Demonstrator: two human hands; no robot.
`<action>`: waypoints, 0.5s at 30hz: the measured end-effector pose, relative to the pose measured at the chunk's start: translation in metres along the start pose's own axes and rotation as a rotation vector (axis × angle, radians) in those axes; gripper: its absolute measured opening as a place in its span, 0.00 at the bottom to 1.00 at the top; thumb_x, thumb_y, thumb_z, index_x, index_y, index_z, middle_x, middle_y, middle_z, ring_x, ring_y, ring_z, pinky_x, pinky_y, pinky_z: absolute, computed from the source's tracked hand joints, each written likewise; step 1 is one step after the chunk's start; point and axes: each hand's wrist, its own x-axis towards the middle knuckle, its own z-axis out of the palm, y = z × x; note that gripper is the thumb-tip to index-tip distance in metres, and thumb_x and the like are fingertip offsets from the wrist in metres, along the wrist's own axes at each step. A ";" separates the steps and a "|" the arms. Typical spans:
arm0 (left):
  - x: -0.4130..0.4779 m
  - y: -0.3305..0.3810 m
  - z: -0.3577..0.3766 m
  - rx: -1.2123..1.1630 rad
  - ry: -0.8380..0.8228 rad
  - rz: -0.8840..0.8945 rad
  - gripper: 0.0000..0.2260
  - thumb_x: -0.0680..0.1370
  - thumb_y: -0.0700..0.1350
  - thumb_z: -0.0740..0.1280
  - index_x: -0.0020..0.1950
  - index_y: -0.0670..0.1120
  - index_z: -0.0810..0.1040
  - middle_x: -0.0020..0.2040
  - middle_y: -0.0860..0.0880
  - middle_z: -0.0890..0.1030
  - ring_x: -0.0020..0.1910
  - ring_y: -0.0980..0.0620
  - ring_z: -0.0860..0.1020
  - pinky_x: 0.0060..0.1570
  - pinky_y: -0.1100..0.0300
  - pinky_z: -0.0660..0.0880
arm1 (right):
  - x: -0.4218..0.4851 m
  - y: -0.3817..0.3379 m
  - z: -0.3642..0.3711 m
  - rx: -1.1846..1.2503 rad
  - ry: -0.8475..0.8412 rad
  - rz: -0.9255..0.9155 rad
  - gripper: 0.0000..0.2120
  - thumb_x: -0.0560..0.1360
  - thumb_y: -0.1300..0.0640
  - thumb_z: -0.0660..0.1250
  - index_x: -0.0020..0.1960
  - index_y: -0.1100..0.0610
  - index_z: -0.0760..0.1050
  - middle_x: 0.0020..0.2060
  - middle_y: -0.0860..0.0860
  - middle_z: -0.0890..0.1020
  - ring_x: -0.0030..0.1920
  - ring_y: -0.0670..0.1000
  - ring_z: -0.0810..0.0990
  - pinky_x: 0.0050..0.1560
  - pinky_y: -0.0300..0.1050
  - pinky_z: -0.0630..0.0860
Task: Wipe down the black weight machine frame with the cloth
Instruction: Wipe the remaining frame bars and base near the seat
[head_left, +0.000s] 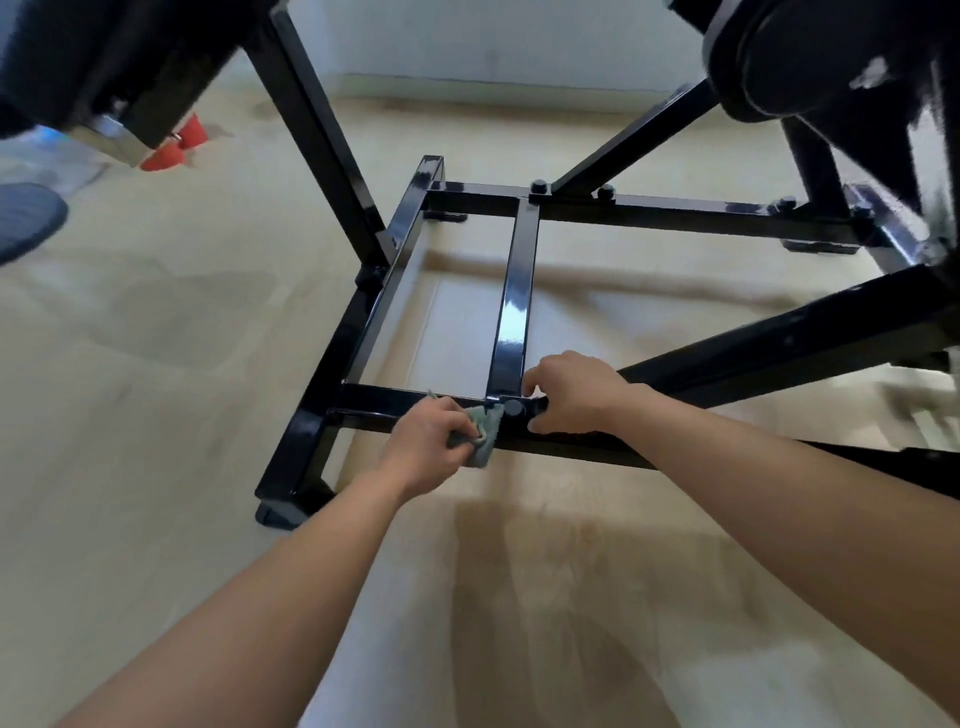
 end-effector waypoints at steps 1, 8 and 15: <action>0.000 -0.007 -0.010 0.033 -0.001 -0.009 0.05 0.75 0.45 0.75 0.51 0.50 0.87 0.53 0.52 0.82 0.55 0.50 0.76 0.55 0.53 0.74 | 0.003 -0.006 0.005 0.036 0.011 -0.001 0.19 0.72 0.46 0.72 0.61 0.49 0.78 0.54 0.49 0.79 0.57 0.55 0.76 0.49 0.49 0.72; 0.007 -0.069 -0.089 0.206 0.219 -0.191 0.06 0.78 0.47 0.72 0.53 0.49 0.86 0.55 0.49 0.79 0.58 0.46 0.74 0.55 0.55 0.72 | 0.042 -0.070 0.033 0.188 0.106 -0.099 0.26 0.75 0.45 0.71 0.71 0.49 0.72 0.64 0.51 0.75 0.64 0.56 0.71 0.62 0.52 0.71; 0.015 -0.117 -0.081 0.096 0.233 -0.352 0.06 0.76 0.48 0.75 0.52 0.53 0.83 0.54 0.53 0.76 0.54 0.52 0.76 0.52 0.60 0.70 | 0.092 -0.093 0.060 0.477 0.068 -0.011 0.24 0.67 0.49 0.79 0.60 0.51 0.77 0.51 0.47 0.79 0.52 0.51 0.77 0.48 0.45 0.73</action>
